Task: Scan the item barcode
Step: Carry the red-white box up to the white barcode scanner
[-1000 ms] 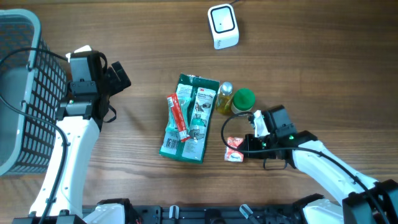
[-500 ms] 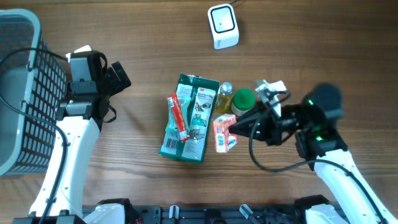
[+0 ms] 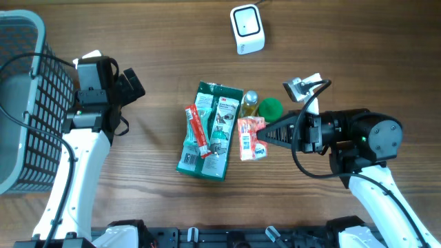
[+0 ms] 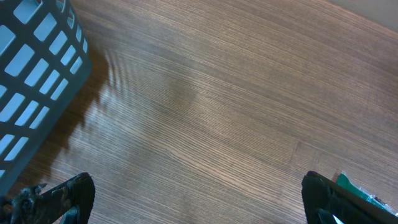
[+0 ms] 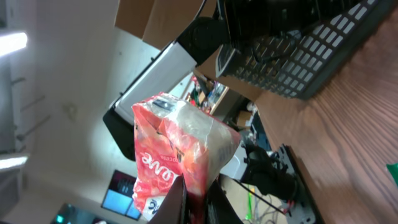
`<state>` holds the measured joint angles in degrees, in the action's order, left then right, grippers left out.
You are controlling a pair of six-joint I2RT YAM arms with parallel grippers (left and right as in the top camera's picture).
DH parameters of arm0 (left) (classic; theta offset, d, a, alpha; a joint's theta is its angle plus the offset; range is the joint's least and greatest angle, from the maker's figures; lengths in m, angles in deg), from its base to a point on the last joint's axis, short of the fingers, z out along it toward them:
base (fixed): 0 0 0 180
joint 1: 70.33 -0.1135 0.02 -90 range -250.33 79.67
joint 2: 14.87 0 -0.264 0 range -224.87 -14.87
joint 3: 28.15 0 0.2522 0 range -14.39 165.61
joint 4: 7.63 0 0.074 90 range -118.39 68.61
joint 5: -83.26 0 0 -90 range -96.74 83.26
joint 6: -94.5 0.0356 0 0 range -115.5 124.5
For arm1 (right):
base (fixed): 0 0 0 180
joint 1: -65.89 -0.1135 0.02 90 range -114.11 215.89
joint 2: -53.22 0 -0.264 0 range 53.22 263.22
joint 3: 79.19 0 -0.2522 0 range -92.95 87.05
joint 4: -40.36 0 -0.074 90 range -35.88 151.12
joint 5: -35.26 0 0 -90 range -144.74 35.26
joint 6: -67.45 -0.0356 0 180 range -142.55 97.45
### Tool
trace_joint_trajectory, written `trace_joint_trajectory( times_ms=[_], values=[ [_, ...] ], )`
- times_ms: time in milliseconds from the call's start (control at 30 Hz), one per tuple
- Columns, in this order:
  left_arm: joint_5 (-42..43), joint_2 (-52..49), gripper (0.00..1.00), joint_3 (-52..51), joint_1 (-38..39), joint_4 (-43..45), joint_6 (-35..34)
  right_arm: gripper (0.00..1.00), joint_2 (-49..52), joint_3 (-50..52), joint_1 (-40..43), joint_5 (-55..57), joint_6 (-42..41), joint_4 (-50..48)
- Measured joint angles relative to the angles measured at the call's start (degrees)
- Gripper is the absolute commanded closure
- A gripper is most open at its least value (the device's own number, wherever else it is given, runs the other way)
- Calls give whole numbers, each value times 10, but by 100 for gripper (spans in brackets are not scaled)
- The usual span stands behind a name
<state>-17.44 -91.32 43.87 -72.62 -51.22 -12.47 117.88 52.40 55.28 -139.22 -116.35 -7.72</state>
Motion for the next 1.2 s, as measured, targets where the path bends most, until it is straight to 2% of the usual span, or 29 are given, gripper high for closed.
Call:
trace_joint_trajectory(
  times_ms=[333, 400, 467, 567, 600, 700, 800, 900, 967, 1033, 1133, 1200],
  values=[
    [0, 0, 0, 0, 0, 0, 0, 96, 0, 0, 0, 9, -16, 1],
    [0, 0, 0, 0, 0, 0, 0, 96, 0, 0, 0, 9, 1, 2],
    [0, 0, 0, 0, 0, 0, 0, 96, 1, 0, 0, 1, 53, 30],
    [0, 0, 0, 0, 0, 0, 0, 96, 32, 0, 0, -6, 169, 175],
    [0, 0, 0, 0, 0, 0, 0, 96, 72, 7, 0, 3, 233, 247],
    [0, 0, 0, 0, 0, 0, 0, 96, 103, 6, -1, 63, 313, 354],
    [0, 0, 0, 0, 0, 0, 0, 96, 112, 7, 0, 153, 354, 381],
    [0, 0, 0, 0, 0, 0, 0, 95, 111, -6, 0, 197, 367, 414],
    [0, 0, 0, 0, 0, 0, 0, 96, 110, -63, 1, 211, 385, 508],
    [0, 0, 0, 0, 0, 0, 0, 95, 109, -164, 4, 247, 426, 656],
    [0, 0, 0, 0, 0, -1, 0, 96, 108, -366, 4, 386, 553, 933],
    [0, 0, 0, 0, 0, 0, 0, 96, 109, -487, 4, 487, 634, 1037]
  ],
)
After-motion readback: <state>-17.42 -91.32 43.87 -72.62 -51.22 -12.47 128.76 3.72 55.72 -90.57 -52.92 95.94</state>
